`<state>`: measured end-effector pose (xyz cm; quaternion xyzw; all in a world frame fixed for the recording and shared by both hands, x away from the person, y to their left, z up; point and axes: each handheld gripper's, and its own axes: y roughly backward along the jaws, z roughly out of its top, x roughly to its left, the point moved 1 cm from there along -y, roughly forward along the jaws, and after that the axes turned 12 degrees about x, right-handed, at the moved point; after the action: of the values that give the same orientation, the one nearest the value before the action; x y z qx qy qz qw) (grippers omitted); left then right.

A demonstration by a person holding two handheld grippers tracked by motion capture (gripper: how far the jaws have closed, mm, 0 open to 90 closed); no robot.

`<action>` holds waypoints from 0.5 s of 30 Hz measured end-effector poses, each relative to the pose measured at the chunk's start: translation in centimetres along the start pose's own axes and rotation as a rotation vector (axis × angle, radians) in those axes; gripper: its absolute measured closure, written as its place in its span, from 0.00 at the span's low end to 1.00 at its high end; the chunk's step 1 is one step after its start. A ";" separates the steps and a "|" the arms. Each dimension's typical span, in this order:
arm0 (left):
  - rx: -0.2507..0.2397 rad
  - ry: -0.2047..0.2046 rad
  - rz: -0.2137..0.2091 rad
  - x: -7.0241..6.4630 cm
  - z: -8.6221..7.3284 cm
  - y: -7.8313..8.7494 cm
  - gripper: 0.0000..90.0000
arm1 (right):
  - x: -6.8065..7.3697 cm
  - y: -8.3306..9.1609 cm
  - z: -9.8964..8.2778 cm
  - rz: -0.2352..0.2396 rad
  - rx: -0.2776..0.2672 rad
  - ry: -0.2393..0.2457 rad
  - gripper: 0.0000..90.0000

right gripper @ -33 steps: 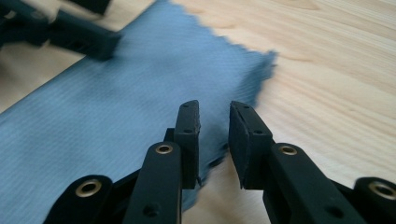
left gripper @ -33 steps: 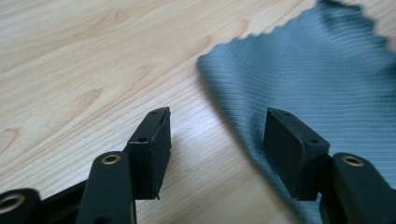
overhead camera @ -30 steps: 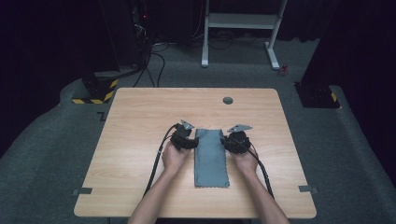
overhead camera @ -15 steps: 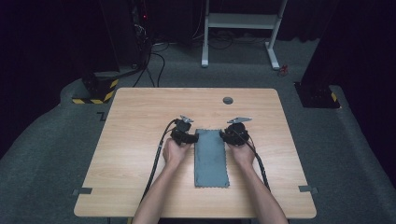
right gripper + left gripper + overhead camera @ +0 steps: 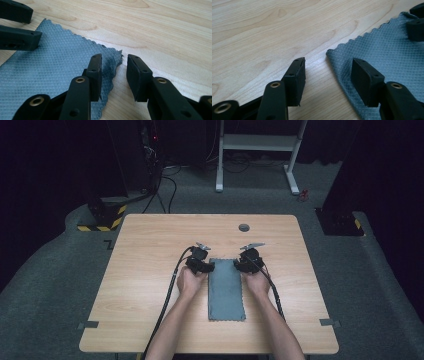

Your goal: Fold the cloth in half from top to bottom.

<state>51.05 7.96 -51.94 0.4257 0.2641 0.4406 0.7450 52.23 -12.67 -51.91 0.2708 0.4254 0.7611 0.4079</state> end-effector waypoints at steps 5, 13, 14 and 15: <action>-0.006 -0.017 -0.017 -0.1 0.0 0.0 0.62 | 0.4 -0.1 0.4 -0.010 0.017 0.038 0.87; 0.001 -0.035 -0.042 -0.4 0.4 -0.1 0.79 | 0.6 -0.2 0.5 0.009 0.027 0.076 0.98; 0.003 -0.036 -0.050 -0.4 0.4 -0.1 0.82 | 0.5 -0.1 0.5 0.010 0.029 0.078 0.98; 0.006 -0.043 -0.057 -0.4 0.5 -0.1 0.85 | 0.5 -0.1 0.5 0.012 0.028 0.077 0.99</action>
<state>51.26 7.43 -51.76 0.4296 0.2614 0.4094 0.7613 52.37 -12.00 -51.77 0.2495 0.4497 0.7675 0.3827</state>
